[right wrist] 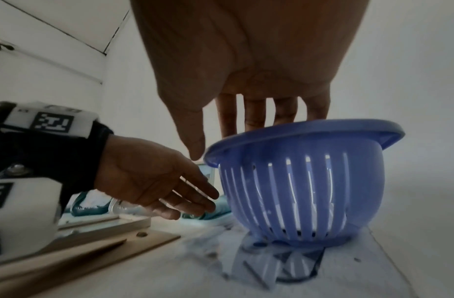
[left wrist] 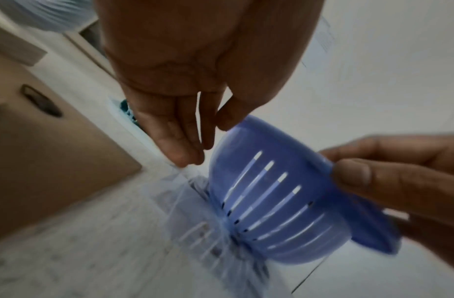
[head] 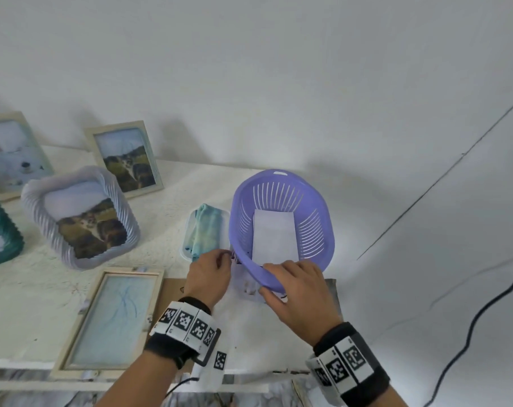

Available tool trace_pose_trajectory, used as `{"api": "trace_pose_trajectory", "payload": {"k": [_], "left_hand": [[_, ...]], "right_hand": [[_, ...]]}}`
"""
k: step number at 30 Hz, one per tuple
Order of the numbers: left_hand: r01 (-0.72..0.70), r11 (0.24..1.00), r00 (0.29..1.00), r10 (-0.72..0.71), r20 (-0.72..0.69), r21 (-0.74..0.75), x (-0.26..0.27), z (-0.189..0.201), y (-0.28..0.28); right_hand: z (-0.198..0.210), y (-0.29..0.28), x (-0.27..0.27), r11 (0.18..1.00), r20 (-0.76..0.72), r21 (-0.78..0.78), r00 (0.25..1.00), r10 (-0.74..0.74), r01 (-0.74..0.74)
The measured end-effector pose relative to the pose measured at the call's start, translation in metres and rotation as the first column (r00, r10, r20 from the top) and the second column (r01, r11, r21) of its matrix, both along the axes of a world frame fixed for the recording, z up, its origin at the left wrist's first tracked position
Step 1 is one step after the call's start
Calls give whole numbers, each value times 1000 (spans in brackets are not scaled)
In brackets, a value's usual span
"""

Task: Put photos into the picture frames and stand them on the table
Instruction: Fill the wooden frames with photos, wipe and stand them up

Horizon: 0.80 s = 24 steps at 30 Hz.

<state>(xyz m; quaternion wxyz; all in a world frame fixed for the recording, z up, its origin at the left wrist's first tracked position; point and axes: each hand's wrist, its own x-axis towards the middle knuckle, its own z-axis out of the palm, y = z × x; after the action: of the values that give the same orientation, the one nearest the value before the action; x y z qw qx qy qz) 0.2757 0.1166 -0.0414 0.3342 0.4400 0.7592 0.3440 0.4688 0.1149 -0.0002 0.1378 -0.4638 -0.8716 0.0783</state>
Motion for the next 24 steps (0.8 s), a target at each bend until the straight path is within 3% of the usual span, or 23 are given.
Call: {"api": "trace_pose_trajectory", "payload": {"k": [2, 4, 7, 11, 14, 17, 20, 22, 24], "left_hand": [[-83, 994, 967, 65, 245, 65, -1, 7, -1], [-114, 990, 920, 74, 386, 82, -1, 16, -1], [-105, 988, 896, 46, 442, 111, -1, 21, 2], [-95, 988, 880, 24, 474, 126, -1, 22, 4], [-90, 987, 873, 12, 487, 136, -3, 21, 4], [-75, 987, 886, 0, 463, 143, -3, 20, 3], [-67, 988, 900, -1, 436, 141, -4, 19, 4], [-62, 989, 904, -2, 427, 137, -5, 18, 4], [-53, 989, 908, -8, 419, 135, -6, 19, 4]], "right_hand": [[13, 8, 1, 995, -64, -99, 998, 3, -9], [31, 24, 0, 973, -102, -229, 995, -25, 1], [61, 63, -8, 971, -55, -240, 998, -28, 14], [78, 124, -34, 960, 235, -265, 972, -26, 89], [65, 159, -58, 945, 457, -293, 889, 3, 148], [46, 171, -76, 943, 587, -302, 807, 69, 139], [42, 165, -84, 964, 761, -256, 629, 161, 63], [49, 158, -85, 966, 813, -259, 544, 209, 17], [51, 155, -85, 970, 839, -243, 507, 196, 28]]}}
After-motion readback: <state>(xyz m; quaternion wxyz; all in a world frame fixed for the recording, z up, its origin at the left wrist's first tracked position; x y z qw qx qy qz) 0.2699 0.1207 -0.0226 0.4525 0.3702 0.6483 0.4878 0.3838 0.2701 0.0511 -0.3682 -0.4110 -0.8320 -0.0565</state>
